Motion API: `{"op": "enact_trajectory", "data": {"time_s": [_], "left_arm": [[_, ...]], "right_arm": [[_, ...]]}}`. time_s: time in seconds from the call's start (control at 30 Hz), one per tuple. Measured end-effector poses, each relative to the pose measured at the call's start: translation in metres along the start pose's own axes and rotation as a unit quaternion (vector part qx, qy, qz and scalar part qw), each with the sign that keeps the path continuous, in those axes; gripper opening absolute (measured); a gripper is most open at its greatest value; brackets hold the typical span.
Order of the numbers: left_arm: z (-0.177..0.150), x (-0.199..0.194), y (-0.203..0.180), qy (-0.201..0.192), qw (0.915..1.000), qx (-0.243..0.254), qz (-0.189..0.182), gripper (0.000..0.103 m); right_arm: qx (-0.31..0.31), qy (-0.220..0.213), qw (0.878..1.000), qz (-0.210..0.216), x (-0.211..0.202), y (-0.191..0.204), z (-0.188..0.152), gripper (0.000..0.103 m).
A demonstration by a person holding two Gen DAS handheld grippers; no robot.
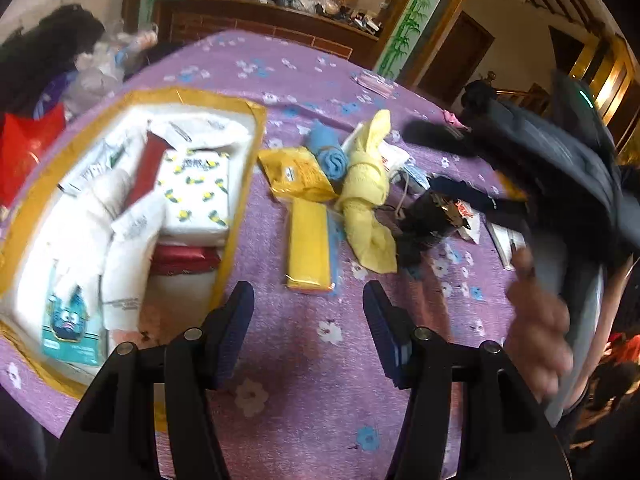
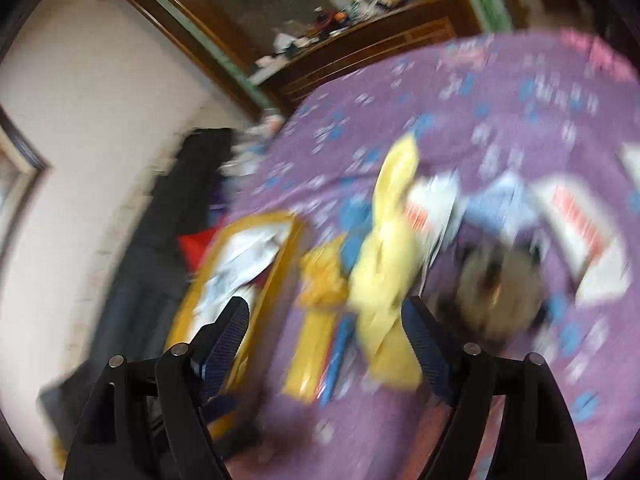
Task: Organize soft objects
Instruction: 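Grasp the yellow towel with the right tool and lift it, then grasp the bagged yellow sponge with the left tool while the right tool holds the towel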
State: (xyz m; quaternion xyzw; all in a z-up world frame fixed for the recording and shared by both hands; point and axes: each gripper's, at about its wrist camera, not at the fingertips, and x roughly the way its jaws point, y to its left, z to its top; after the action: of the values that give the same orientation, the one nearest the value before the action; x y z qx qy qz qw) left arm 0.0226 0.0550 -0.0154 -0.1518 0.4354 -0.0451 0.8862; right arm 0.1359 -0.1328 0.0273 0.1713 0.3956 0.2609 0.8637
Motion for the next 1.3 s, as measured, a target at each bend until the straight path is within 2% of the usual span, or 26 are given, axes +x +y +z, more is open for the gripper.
{"op": "enact_trajectory", "data": {"time_s": [0.1, 0.2, 0.23, 0.27, 0.3, 0.4, 0.43, 0.53, 0.6, 0.7, 0.8, 0.93, 1.07, 1.17, 1.3], "left_arm": [[0.001, -0.001, 0.0, 0.001, 1.0, 0.007, 0.004, 0.055], [0.004, -0.002, 0.0, 0.0, 0.9999, 0.011, 0.012, 0.055], [0.005, -0.002, -0.001, 0.003, 0.9998, 0.015, 0.01, 0.055], [0.006, -0.002, -0.002, 0.004, 0.9998, 0.018, 0.011, 0.055], [0.005, -0.003, -0.003, 0.001, 0.9997, 0.02, 0.015, 0.055], [0.004, -0.003, -0.003, -0.004, 0.9997, 0.016, 0.015, 0.055], [0.004, -0.001, -0.003, -0.001, 0.9998, 0.014, 0.014, 0.055], [0.002, 0.002, -0.006, 0.006, 0.9998, 0.015, 0.016, 0.055], [0.002, 0.004, -0.009, 0.008, 0.9996, 0.019, 0.02, 0.055], [0.006, 0.012, -0.016, 0.02, 0.9991, 0.033, 0.017, 0.055], [0.012, 0.031, -0.025, 0.054, 0.9968, 0.058, -0.007, 0.055], [0.023, 0.048, -0.032, 0.056, 0.9942, 0.086, 0.032, 0.055], [0.036, 0.068, -0.025, 0.077, 0.9926, 0.082, 0.046, 0.055], [0.034, 0.079, -0.02, 0.097, 0.992, 0.076, 0.026, 0.055], [0.037, 0.081, -0.023, 0.091, 0.9914, 0.083, 0.043, 0.055]], "right_arm": [[0.012, 0.009, 0.997, -0.081, 0.029, 0.002, 0.018, 0.068], [-0.005, 0.019, 0.992, -0.124, 0.052, 0.005, 0.014, 0.056], [-0.021, 0.017, 0.988, -0.149, 0.058, 0.008, 0.01, 0.051], [-0.05, 0.002, 0.98, -0.195, 0.062, 0.016, 0.006, 0.05], [-0.064, 0.001, 0.974, -0.215, 0.068, 0.022, 0.003, 0.051], [-0.079, 0.021, 0.975, -0.208, 0.084, 0.034, -0.002, 0.045], [-0.097, 0.016, 0.97, -0.224, 0.089, 0.039, -0.004, 0.039], [-0.118, 0.001, 0.966, -0.231, 0.087, 0.047, -0.007, 0.035], [-0.111, -0.011, 0.973, -0.202, 0.076, 0.047, -0.011, 0.034], [-0.086, -0.03, 0.987, -0.132, 0.047, 0.034, -0.014, 0.034], [-0.078, -0.048, 0.993, -0.068, 0.022, 0.019, -0.02, 0.034], [-0.054, -0.092, 0.994, 0.006, -0.01, -0.014, -0.03, 0.034], [-0.019, -0.105, 0.993, 0.041, -0.016, -0.039, -0.039, 0.034], [-0.016, -0.111, 0.993, 0.039, -0.017, -0.04, -0.041, 0.034], [-0.018, -0.108, 0.993, 0.033, -0.009, -0.039, -0.041, 0.034]]}}
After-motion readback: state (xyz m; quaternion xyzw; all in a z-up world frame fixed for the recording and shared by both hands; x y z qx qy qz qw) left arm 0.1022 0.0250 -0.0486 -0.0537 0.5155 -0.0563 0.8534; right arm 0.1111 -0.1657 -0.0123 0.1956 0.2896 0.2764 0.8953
